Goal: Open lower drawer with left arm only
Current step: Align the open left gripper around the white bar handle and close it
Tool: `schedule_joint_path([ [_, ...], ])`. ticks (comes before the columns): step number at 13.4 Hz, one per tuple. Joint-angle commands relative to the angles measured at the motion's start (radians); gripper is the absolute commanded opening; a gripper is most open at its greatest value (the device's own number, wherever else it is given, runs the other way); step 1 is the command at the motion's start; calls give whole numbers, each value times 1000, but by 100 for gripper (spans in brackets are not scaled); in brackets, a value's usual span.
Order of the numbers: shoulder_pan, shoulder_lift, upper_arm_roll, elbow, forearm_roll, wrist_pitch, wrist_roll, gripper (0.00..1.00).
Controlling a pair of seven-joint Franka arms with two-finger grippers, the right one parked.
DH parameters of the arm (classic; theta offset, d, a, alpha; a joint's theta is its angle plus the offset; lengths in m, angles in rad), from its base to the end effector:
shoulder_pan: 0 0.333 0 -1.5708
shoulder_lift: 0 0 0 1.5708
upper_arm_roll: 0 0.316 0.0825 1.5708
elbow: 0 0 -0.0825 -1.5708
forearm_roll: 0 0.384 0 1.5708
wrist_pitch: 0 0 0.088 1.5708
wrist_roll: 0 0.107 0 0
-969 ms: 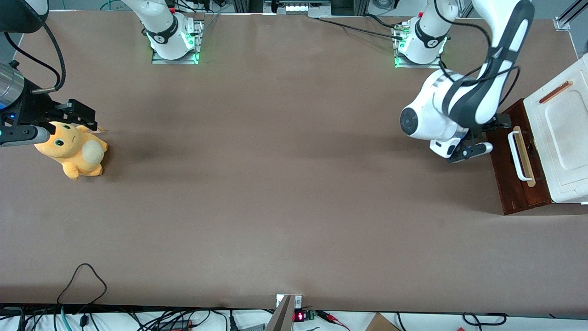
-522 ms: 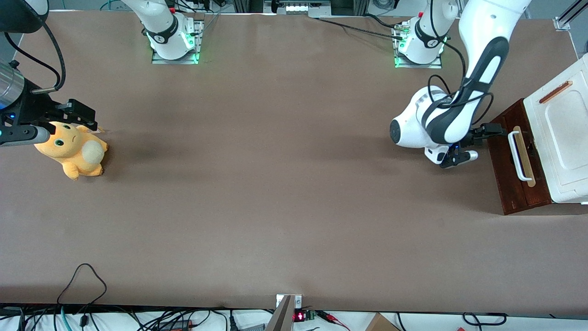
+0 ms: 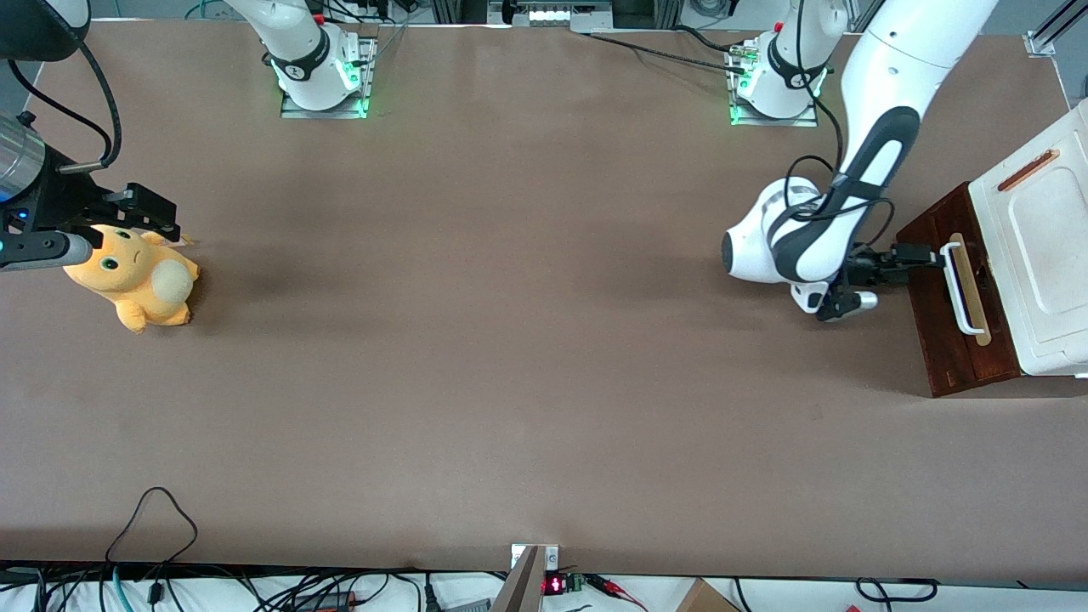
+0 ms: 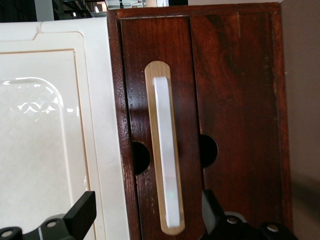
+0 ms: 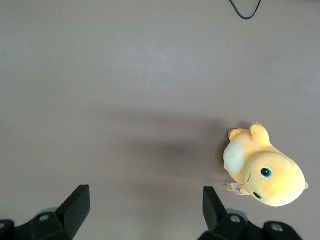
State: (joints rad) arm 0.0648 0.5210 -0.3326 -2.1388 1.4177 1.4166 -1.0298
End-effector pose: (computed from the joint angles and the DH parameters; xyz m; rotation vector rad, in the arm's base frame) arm 0.5083 -0.0191 0.1875 -1.6675 0.0767 0.0430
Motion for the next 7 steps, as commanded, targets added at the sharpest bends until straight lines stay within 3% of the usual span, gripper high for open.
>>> schedule_joint_path([
  [1,36,2,13,16,68,38,46,93],
  [7,46,31,17,17,89,39,40,85],
])
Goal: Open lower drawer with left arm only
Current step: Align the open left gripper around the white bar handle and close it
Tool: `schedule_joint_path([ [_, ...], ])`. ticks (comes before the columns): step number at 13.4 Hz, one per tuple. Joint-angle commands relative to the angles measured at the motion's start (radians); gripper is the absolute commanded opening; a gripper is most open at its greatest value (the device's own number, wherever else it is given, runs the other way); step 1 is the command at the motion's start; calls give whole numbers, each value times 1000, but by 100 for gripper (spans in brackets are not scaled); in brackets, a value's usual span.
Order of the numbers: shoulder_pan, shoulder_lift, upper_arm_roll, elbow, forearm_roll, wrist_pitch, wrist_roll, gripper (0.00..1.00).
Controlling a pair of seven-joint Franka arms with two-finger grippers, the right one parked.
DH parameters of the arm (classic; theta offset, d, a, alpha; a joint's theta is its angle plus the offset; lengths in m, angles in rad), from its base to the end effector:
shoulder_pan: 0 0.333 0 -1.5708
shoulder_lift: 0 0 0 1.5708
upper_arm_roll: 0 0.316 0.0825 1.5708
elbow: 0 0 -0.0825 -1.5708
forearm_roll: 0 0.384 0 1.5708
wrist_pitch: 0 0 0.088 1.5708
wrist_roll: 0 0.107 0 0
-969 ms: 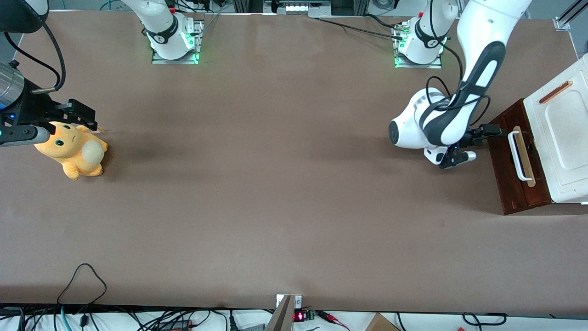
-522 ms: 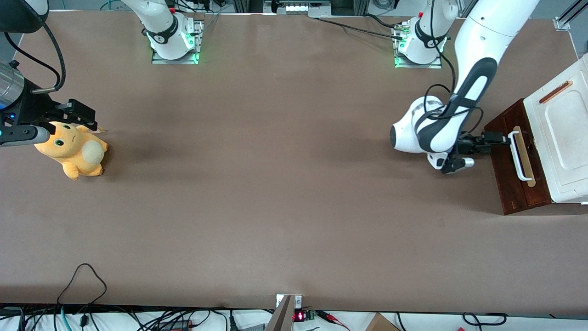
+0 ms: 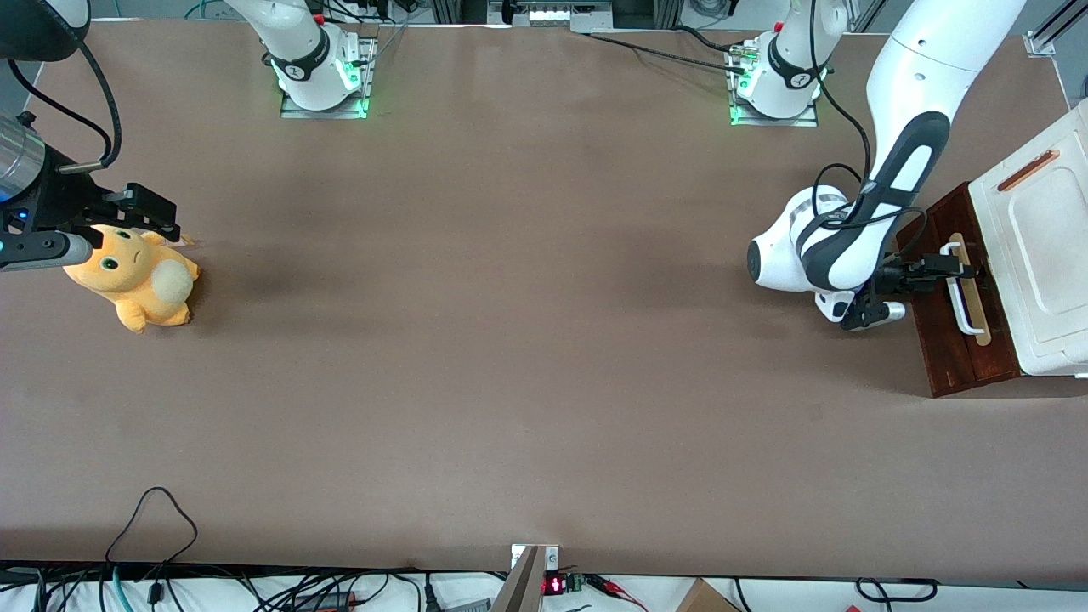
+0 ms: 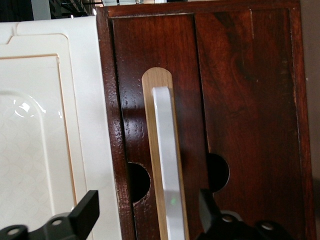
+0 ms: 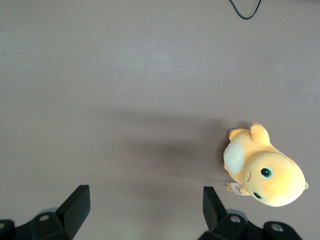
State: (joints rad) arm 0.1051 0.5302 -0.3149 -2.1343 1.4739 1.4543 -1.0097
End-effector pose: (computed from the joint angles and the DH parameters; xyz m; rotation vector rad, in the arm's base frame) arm 0.5165 0.0070 0.1834 -1.6679 0.0950 0.0441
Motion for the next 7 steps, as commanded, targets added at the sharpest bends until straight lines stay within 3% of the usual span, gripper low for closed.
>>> schedule_joint_path([
  [1,7,27,-1,17,40,1,20,83],
  [2,7,31,0,17,43,1,20,78],
  [7,19,40,11,19,59,1,20,73],
])
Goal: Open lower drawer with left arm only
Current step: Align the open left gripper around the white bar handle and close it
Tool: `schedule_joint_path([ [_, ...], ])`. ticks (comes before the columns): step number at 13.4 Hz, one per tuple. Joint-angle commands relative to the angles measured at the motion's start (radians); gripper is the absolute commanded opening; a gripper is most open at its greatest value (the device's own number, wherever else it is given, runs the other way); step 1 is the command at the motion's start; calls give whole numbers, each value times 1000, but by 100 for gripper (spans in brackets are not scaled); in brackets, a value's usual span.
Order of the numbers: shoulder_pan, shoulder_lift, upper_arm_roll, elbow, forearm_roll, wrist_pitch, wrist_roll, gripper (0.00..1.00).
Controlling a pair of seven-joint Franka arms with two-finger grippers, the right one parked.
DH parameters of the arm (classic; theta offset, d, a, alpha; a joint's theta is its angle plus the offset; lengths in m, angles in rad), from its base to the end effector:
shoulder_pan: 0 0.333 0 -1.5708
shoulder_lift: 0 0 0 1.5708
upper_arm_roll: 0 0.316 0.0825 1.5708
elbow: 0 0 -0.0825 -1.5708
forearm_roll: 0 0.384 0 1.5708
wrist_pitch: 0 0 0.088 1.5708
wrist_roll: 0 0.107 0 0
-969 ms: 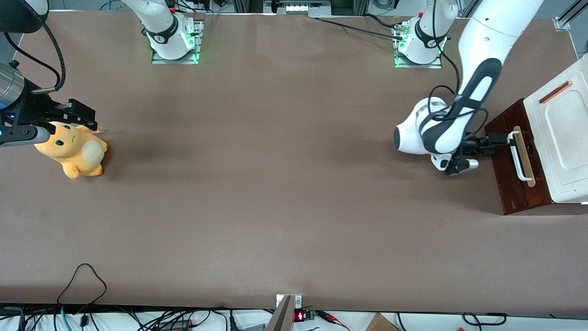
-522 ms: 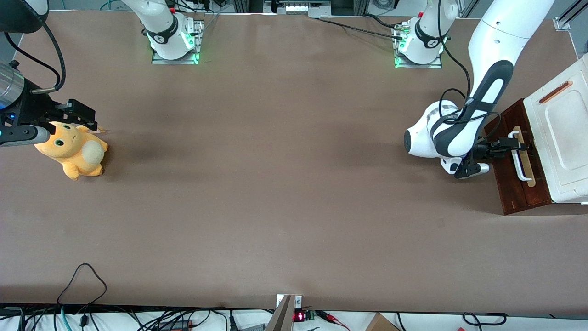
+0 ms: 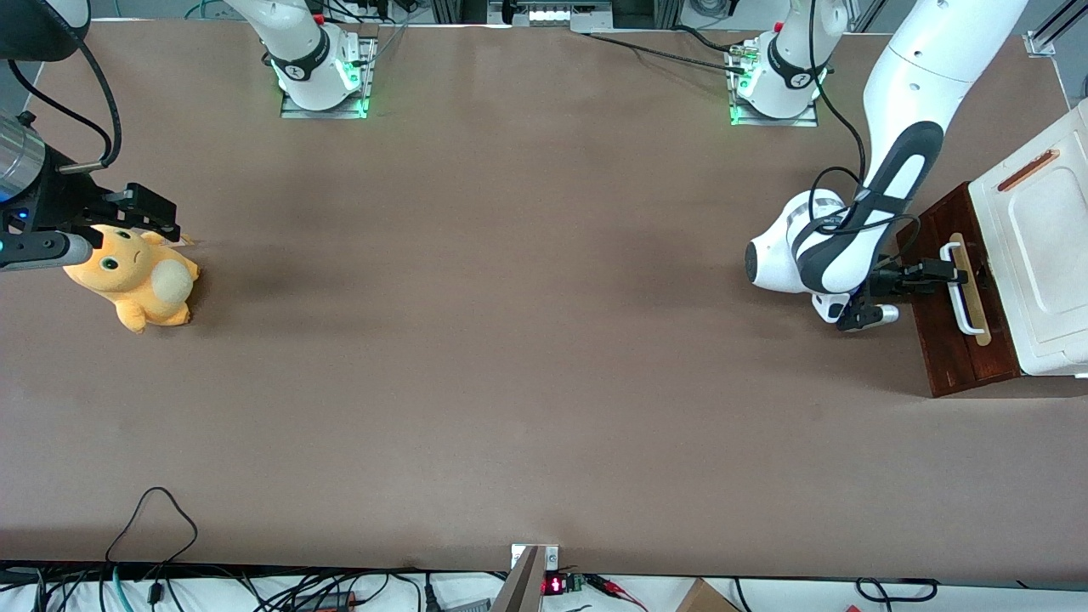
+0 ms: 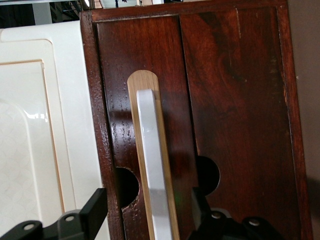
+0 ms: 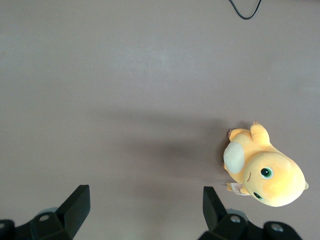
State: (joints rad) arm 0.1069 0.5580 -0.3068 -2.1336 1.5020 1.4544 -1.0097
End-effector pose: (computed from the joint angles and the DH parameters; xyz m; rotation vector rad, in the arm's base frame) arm 0.5153 0.0117 0.1705 -1.6534 0.1238 0.0506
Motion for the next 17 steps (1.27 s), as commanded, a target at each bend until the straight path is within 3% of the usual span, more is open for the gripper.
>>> schedule_joint_path([
  [1,20,13,3,18,35,1,20,73],
  [3,28,14,3,18,46,3,20,73],
  [6,30,17,5,18,47,3,20,58],
  [9,30,25,8,30,55,14,23,49],
  [16,30,31,28,34,60,31,33,49],
  [17,30,31,28,34,66,31,33,44],
])
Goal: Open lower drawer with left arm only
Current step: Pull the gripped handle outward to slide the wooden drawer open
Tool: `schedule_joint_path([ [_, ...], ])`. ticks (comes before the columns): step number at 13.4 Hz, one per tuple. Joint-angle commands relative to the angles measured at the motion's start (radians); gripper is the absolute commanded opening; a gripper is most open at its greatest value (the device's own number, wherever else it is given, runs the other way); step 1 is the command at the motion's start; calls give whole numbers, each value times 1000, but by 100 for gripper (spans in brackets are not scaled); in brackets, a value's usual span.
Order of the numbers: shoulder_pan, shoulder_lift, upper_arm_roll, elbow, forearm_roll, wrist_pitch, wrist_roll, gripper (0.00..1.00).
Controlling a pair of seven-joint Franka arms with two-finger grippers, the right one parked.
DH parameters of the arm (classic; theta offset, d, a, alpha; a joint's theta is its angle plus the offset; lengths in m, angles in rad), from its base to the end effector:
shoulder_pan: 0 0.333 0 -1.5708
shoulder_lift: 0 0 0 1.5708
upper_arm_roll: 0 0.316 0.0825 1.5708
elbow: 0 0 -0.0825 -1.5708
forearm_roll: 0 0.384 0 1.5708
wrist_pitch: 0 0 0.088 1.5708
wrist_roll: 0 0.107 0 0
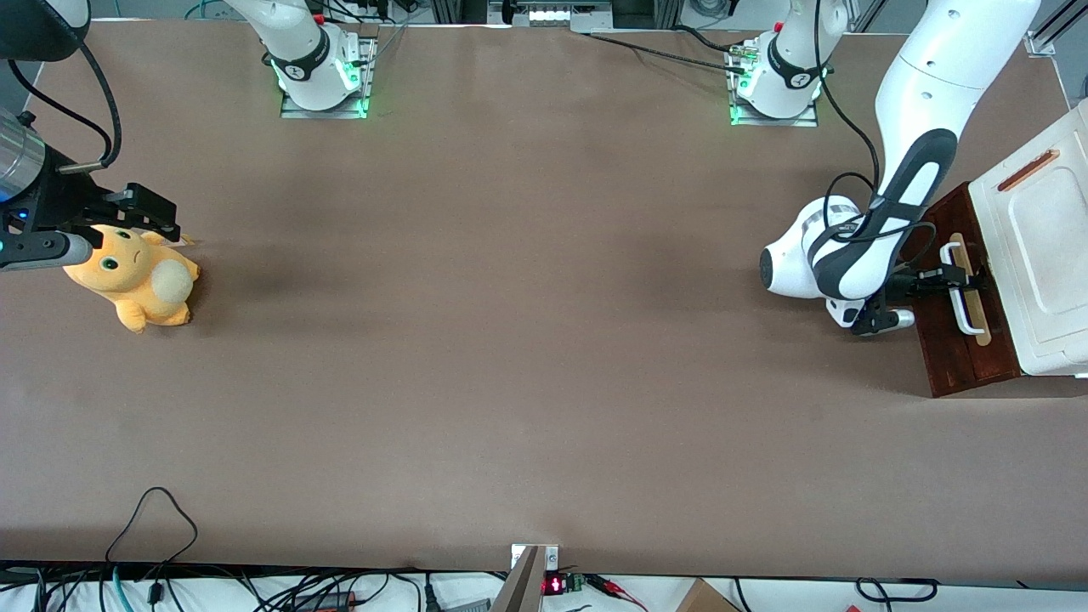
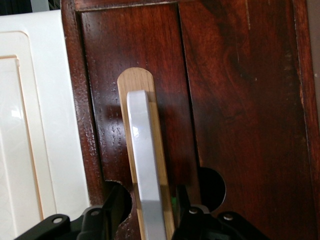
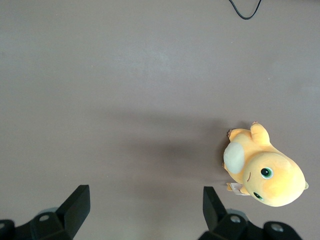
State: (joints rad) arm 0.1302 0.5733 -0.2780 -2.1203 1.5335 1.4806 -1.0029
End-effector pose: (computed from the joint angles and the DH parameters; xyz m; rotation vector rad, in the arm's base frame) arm 0.5208 0.0360 0.1649 -1.6520 0.1189 0.0619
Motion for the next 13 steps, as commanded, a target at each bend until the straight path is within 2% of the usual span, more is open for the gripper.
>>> schedule_joint_path([
  [1,6,16,-1,20,34,4,26,41],
  [2,6,16,-1,20,34,6,27,34],
  [3,6,16,-1,20,36,6,27,33],
  [12,9,17,8,20,56,21,29,33],
  [13,9,17,8,20,56,21,29,29],
])
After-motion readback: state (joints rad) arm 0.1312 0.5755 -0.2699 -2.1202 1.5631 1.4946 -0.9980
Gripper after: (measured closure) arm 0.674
